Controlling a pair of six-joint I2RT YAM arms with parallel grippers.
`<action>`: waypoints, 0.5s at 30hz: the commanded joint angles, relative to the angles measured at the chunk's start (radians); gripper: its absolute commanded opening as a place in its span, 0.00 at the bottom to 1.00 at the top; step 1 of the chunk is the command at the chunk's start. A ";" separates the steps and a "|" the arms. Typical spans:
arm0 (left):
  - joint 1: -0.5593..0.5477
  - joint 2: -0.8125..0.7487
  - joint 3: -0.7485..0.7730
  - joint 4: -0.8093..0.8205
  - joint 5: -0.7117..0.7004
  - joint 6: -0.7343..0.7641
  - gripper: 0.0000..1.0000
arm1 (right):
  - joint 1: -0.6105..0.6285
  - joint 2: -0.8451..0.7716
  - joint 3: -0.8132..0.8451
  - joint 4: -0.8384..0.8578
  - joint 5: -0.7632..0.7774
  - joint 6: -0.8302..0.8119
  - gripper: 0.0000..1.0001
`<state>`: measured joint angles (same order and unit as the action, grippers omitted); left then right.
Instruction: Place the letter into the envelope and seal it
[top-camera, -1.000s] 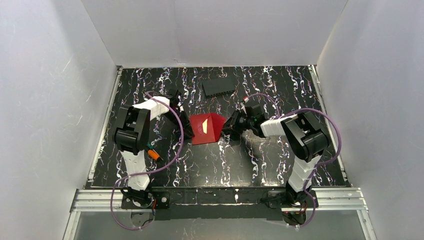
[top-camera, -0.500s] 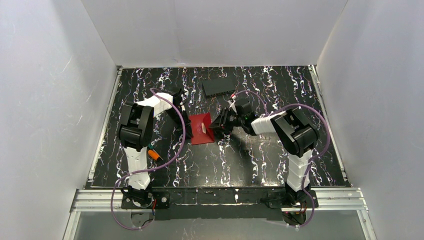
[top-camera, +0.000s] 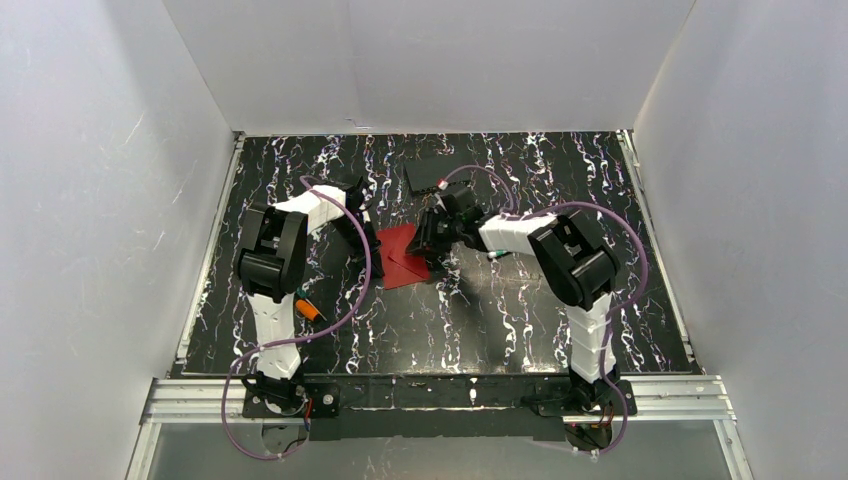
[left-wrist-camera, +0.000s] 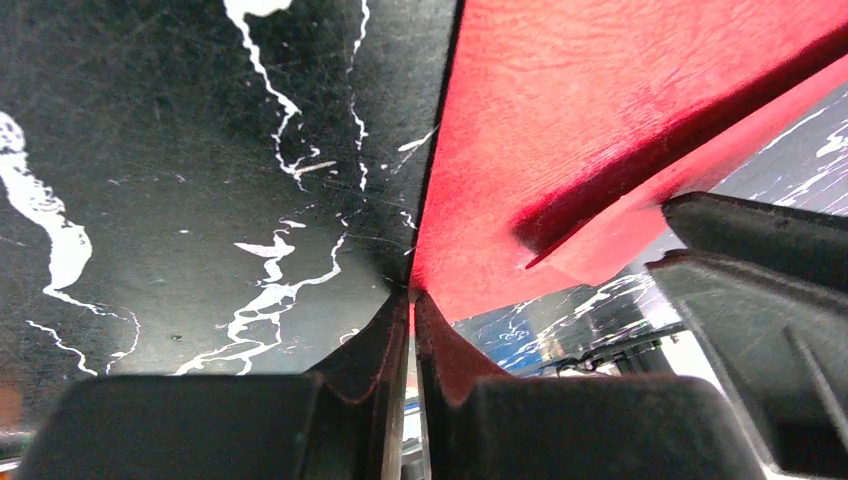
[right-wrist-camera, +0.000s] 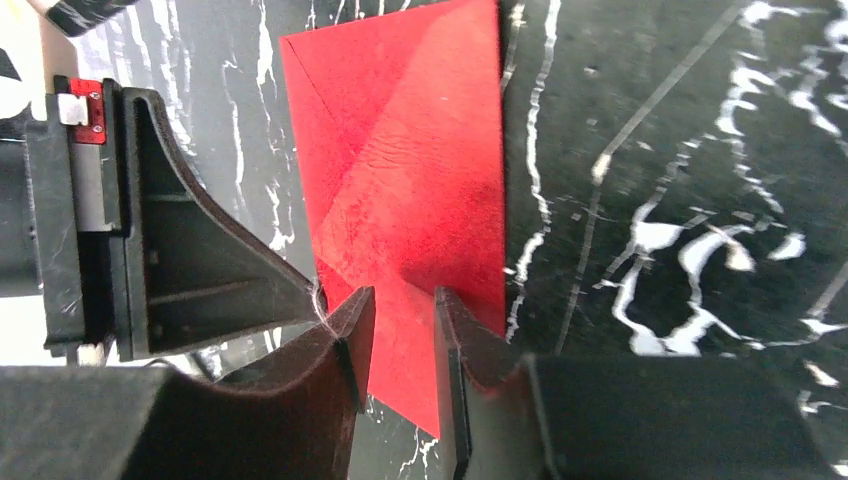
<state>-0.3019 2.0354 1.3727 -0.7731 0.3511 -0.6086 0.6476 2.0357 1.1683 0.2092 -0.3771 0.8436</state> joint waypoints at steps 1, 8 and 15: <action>-0.014 0.060 -0.044 0.016 -0.084 0.006 0.05 | 0.082 0.033 0.155 -0.385 0.233 -0.206 0.37; -0.012 0.023 -0.044 0.048 -0.038 -0.010 0.03 | 0.199 0.119 0.311 -0.669 0.573 -0.391 0.39; 0.058 -0.055 -0.065 0.121 0.157 -0.021 0.00 | 0.261 0.232 0.378 -0.807 0.732 -0.491 0.41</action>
<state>-0.2832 2.0235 1.3434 -0.7380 0.4107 -0.6212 0.8886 2.1448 1.5845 -0.3679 0.1974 0.4480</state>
